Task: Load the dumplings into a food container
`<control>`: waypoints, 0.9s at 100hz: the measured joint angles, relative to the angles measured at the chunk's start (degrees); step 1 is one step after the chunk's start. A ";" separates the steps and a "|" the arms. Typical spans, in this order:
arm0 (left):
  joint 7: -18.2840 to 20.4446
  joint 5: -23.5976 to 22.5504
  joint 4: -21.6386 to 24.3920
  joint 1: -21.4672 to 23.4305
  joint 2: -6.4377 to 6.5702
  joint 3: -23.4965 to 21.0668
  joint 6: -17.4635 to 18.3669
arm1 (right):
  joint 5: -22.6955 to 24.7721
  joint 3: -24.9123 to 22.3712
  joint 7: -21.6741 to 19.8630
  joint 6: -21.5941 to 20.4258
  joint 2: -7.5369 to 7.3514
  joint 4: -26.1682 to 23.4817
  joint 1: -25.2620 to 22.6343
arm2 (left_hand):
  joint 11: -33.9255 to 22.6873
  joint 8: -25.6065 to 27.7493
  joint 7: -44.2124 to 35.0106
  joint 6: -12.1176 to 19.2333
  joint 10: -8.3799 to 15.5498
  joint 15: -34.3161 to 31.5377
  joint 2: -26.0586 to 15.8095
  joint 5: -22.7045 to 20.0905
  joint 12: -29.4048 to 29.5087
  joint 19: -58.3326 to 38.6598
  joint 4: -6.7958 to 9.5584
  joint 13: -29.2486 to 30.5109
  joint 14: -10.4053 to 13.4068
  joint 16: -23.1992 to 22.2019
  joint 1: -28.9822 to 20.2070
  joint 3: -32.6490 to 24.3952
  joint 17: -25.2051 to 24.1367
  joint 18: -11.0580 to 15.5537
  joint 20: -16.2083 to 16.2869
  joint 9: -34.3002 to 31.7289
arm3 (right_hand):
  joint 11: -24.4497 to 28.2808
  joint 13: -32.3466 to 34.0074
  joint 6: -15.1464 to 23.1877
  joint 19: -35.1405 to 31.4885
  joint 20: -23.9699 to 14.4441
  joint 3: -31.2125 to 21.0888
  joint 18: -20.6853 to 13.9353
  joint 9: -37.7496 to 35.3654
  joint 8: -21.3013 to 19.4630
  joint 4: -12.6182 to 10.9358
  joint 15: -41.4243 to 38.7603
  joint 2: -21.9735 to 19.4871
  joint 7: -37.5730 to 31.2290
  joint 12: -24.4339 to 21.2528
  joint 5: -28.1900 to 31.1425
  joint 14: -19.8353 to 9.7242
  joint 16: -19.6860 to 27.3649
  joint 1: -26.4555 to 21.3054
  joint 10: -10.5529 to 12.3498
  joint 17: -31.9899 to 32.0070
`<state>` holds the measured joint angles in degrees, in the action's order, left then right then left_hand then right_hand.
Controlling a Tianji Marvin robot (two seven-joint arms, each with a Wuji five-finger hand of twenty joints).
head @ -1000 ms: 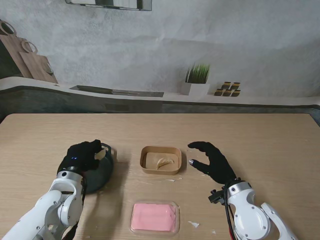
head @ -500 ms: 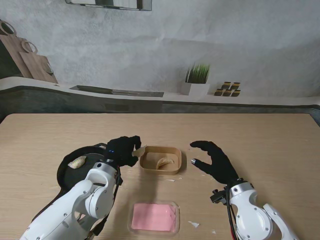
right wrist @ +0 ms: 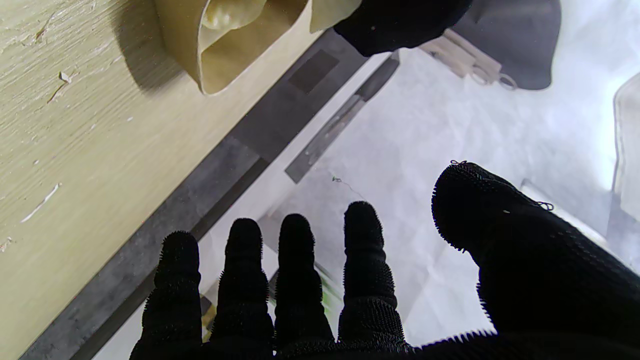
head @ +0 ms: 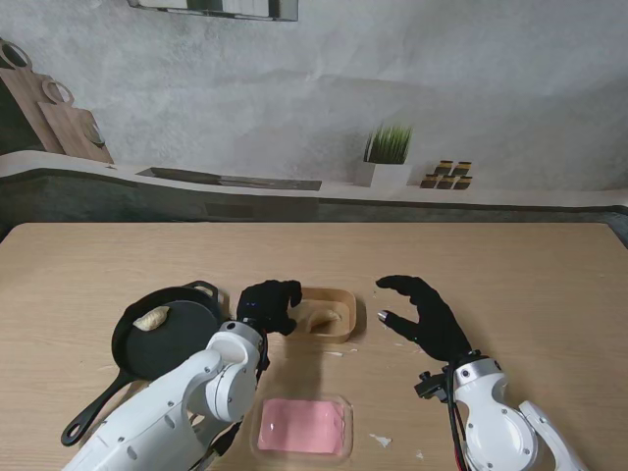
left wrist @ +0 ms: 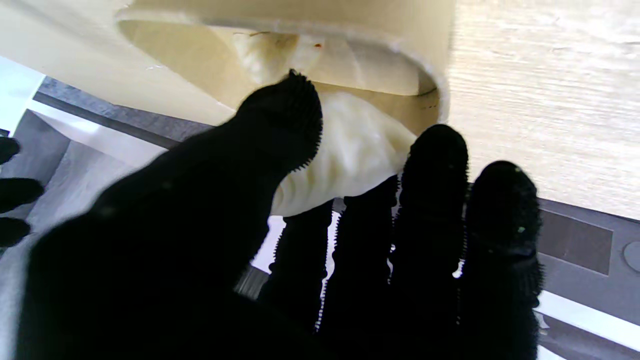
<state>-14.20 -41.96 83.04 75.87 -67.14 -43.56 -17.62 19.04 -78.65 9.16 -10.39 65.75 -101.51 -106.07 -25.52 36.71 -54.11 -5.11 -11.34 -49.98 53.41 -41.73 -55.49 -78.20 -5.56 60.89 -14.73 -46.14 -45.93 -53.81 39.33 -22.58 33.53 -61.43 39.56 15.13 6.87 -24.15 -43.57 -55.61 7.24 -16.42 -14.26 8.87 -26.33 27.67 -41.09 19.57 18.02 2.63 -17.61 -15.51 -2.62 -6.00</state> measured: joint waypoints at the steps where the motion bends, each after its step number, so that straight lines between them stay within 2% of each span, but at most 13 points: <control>1: -0.09 0.08 -0.26 -0.14 -0.08 0.04 -0.01 | 0.00 0.00 0.00 0.00 0.00 0.00 0.00 | 0.00 0.00 0.00 0.00 0.00 0.00 0.00 0.00 0.00 0.00 0.00 0.00 0.00 0.00 0.00 0.00 0.00 0.00 0.00 0.00 | 0.00 0.00 0.00 0.00 0.00 0.00 0.00 0.00 0.00 0.00 0.00 0.00 0.00 0.00 0.00 0.00 0.00 0.00 0.00 0.00; 23: -1.12 0.96 -3.14 -2.07 -0.78 1.17 -0.42 | 0.10 0.10 0.07 0.18 0.01 0.08 0.09 | -0.26 -1.45 -1.01 0.27 0.37 0.64 -0.06 0.00 0.00 0.00 0.00 -0.13 0.00 -0.01 0.00 1.22 -0.74 0.09 0.00 -0.04 | 0.00 0.00 0.00 0.00 0.00 0.00 0.00 0.00 0.00 0.00 0.00 0.00 0.00 0.00 0.00 0.00 0.00 0.00 0.00 -0.07; 34: -1.43 1.45 -3.80 -2.43 -1.10 1.30 -0.77 | 0.11 0.22 0.07 0.36 0.01 0.16 0.19 | -0.85 -2.92 -1.94 0.29 0.63 1.31 -1.22 0.70 0.11 0.72 0.00 -2.43 0.02 -0.01 0.00 2.77 -2.91 0.83 0.00 -0.05 | 0.00 0.00 0.00 0.00 0.00 0.00 0.00 0.00 0.00 0.00 0.00 0.00 0.00 0.00 0.00 0.00 0.00 0.00 0.00 -0.07; 41: -1.37 1.72 -4.13 -2.71 -1.15 1.54 -0.86 | 0.11 0.27 0.07 0.41 0.01 0.17 0.23 | -1.20 -4.00 -2.13 0.31 0.85 2.15 -2.93 2.50 0.90 1.81 0.00 -5.52 0.05 -0.01 -0.02 2.77 -5.37 1.92 0.00 2.44 | 0.00 0.00 0.00 0.00 0.00 0.00 0.00 0.00 0.00 0.00 0.00 0.00 0.00 0.00 0.00 0.00 0.00 0.00 -0.01 -0.07; 48: -0.93 1.77 -4.31 -2.94 -1.15 1.61 -0.86 | 0.13 0.29 0.30 0.39 0.04 0.21 0.26 | -5.31 -4.06 -0.37 0.29 1.15 3.40 -4.81 4.12 5.12 3.68 0.00 -9.34 0.14 -0.01 0.06 1.99 -8.44 2.26 0.00 7.09 | 0.03 0.00 0.00 0.00 0.00 0.00 0.00 -0.42 0.00 0.00 -0.10 0.00 0.00 0.00 0.06 0.01 0.00 0.00 -0.66 -0.12; 51: -0.70 1.69 -4.34 -3.00 -1.12 1.61 -0.82 | 0.14 0.29 0.52 0.30 0.07 0.27 0.27 | -7.13 -4.31 1.66 -0.10 1.16 3.84 -6.88 4.60 7.78 4.64 0.13 -11.29 0.32 0.10 1.58 1.13 -10.27 2.28 0.00 9.33 | 0.13 0.01 0.00 0.00 0.00 0.00 0.02 -0.67 0.00 0.00 -0.13 0.00 -0.02 0.00 0.11 0.03 -0.04 0.00 -0.76 -0.14; 60: -0.19 0.91 -4.34 -3.07 -0.91 1.60 -0.35 | 0.25 0.28 0.98 0.02 0.15 0.51 0.33 | -11.28 -4.54 4.99 -1.01 1.22 4.96 -9.82 5.86 16.29 5.81 2.37 -15.73 0.61 0.74 4.87 -0.28 -14.13 2.83 0.00 15.49 | 0.16 0.01 0.00 0.00 0.00 0.00 0.04 -0.70 0.00 0.00 -0.50 0.00 -0.14 0.09 0.67 0.04 -0.26 0.00 -0.77 -0.19; 62: -0.16 0.81 -4.34 -3.07 -0.87 1.60 -0.26 | 0.25 0.27 1.00 0.00 0.16 0.55 0.34 | -11.66 -4.54 5.12 -1.12 1.23 4.97 -9.82 5.89 17.52 5.82 2.38 -15.96 0.61 0.78 5.68 -0.28 -14.75 2.86 0.00 16.06 | 0.16 0.01 0.00 0.00 0.00 0.00 0.04 -0.70 0.00 0.00 -0.53 0.00 -0.14 0.10 0.66 0.04 -0.26 0.00 -0.77 -0.19; 69: -0.08 0.64 -4.34 -3.07 -0.74 1.59 -0.06 | 0.16 0.23 1.02 0.00 0.20 0.63 0.37 | -12.16 -4.55 6.28 -1.48 1.25 5.02 -9.82 7.06 19.03 5.85 2.38 -17.41 0.62 1.42 5.73 -0.28 -16.00 2.89 0.00 17.44 | 0.16 0.01 0.00 0.00 0.00 0.00 0.04 -0.70 0.00 0.00 -0.59 0.00 -0.14 0.12 0.66 0.04 -0.27 0.00 -0.78 -0.54; 72: 0.08 0.57 -4.33 -3.07 -0.68 1.59 0.04 | 0.15 0.23 1.04 0.00 0.21 0.65 0.39 | -12.16 -4.71 7.13 -1.59 1.25 5.03 -9.82 7.18 19.60 5.85 2.38 -17.86 0.62 1.44 7.16 -0.28 -16.14 2.90 0.00 17.55 | 0.16 0.01 0.00 0.00 0.00 0.00 0.04 -0.70 0.00 0.00 -0.59 0.00 -0.14 0.12 0.66 0.04 -0.30 0.00 -0.78 -0.54; 87: 1.02 -0.23 -4.07 -2.98 -0.28 1.48 0.57 | 0.27 0.26 1.38 0.00 0.26 0.86 0.54 | -12.16 -6.65 9.87 -2.13 1.25 5.97 -9.82 8.03 20.37 7.69 2.38 -20.88 0.62 2.25 6.92 -0.21 -18.69 2.92 0.00 20.19 | 0.16 0.02 0.00 0.00 0.00 0.00 0.04 -0.70 0.00 0.00 -0.60 0.00 -0.19 0.14 0.67 0.06 -0.34 0.00 -0.78 -0.54; 90: 1.25 -0.78 -3.78 -2.78 -0.17 1.20 0.71 | 0.31 0.26 1.41 -0.01 0.26 0.87 0.56 | -12.13 -7.36 10.61 -2.42 1.25 6.48 -9.82 8.06 20.67 8.02 2.39 -21.91 0.62 2.26 8.43 -0.07 -19.48 2.93 0.00 21.02 | 0.16 0.02 0.00 0.00 0.00 0.00 0.04 -0.71 0.00 0.00 -0.61 0.00 -0.19 0.14 0.66 0.06 -0.34 0.00 -0.78 -0.55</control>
<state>-12.95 -42.74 79.26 73.09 -67.31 -42.37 -16.90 19.35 -78.38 10.57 -10.41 66.01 -100.64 -105.51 -37.66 29.35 -43.50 -7.52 -10.09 -43.49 43.59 -33.67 -34.82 -70.18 -3.17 38.97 -14.11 -43.88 -37.50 -53.89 19.85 -19.65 33.53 -40.41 39.72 15.14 6.87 -24.15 -43.57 -55.61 7.28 -17.13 -14.26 8.87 -26.94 27.67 -41.28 19.71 18.68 2.69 -17.95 -15.51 -3.40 -6.55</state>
